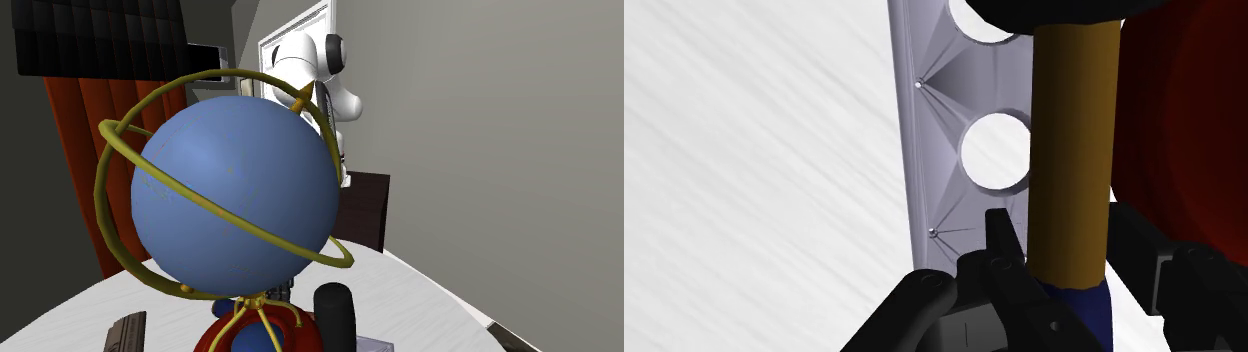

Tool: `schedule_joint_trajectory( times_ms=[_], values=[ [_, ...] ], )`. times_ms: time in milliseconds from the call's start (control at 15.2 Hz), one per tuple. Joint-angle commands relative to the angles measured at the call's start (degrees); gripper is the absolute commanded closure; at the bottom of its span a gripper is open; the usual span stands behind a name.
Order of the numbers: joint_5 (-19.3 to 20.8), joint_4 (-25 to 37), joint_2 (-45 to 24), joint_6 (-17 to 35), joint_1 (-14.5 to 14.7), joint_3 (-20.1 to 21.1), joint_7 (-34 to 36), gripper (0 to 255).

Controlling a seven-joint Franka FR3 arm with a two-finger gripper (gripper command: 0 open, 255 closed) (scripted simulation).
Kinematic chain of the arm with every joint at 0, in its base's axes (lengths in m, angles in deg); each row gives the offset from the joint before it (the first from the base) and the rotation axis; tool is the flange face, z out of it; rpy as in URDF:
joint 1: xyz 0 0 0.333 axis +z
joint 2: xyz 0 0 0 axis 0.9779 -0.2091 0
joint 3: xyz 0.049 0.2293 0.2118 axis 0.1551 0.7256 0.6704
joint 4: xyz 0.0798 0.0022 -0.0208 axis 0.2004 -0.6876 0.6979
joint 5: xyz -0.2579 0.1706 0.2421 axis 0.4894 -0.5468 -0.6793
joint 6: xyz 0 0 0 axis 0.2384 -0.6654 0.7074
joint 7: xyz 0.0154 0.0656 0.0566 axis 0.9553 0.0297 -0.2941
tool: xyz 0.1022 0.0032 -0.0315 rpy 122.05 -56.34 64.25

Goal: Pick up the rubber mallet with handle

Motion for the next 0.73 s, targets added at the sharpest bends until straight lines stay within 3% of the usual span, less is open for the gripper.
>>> schedule_joint_trajectory(
  times_ms=[0,660],
  values=[
    [0.0,-0.5,1.3,-0.7,0.0,0.0,0.2,255],
    [0.1,-2.5,6.6,-4.0,0.0,-0.2,1.1,255]
  ],
)
